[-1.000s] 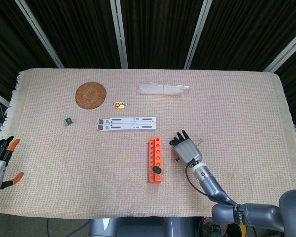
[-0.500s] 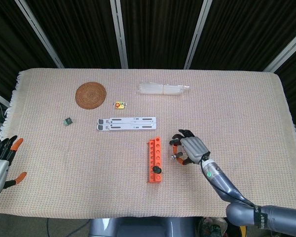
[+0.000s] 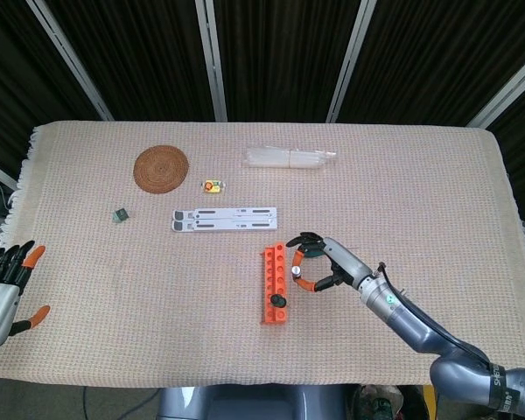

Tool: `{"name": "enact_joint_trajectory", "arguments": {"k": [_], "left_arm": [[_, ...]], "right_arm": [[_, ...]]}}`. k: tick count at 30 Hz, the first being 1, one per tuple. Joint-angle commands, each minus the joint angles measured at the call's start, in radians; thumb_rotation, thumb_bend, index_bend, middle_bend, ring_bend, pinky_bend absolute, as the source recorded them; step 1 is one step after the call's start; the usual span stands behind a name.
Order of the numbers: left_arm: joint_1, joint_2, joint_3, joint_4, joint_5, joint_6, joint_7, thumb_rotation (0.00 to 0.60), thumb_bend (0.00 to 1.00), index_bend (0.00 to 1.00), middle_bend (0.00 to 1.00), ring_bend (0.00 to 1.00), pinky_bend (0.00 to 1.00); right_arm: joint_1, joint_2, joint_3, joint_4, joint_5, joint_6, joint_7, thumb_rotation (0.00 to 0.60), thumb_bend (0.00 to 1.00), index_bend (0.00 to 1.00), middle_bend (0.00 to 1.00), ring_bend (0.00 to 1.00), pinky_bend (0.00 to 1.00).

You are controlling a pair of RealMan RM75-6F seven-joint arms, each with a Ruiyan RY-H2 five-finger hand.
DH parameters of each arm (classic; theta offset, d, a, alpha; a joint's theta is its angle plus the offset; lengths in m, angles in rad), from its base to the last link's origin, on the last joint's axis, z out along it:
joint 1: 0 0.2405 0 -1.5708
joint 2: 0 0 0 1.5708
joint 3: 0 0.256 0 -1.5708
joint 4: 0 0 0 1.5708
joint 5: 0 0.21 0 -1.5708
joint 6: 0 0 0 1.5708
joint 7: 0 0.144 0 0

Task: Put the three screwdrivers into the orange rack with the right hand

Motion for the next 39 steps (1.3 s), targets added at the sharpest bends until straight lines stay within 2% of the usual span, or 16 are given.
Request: {"name": "enact_joint_trajectory", "arguments": {"k": [1,8,15,39], "left_arm": [[0.002,-0.001,-0.001,-0.001,-0.004,0.003,0.005,0.600,0.21,0.00,0.00,0.00,0.00],[0.003,-0.003,-0.002,0.000,-0.005,0.005,0.008,0.600,0.21,0.00,0.00,0.00,0.00],[0.004,-0.004,-0.001,0.004,-0.006,0.002,0.001,0.600,0.20,0.00,0.00,0.00,0.00],[0.002,-0.014,-0.001,0.023,-0.010,-0.004,-0.015,0.600,0.21,0.00,0.00,0.00,0.00]], "right_arm": [[-0.026,0.029,0.075,0.016,-0.131,-0.082,0.199,0.600,0.43,0.63,0.20,0.00,0.00],[0.002,0.033,0.071,0.063,-0.208,-0.088,0.318,0.600,0.43,0.64,0.20,0.00,0.00],[0.029,0.045,0.043,0.069,-0.238,-0.070,0.364,0.600,0.43,0.64,0.20,0.00,0.00],[0.108,0.069,-0.012,0.058,-0.215,-0.040,0.377,0.600,0.43,0.64,0.20,0.00,0.00]]}}
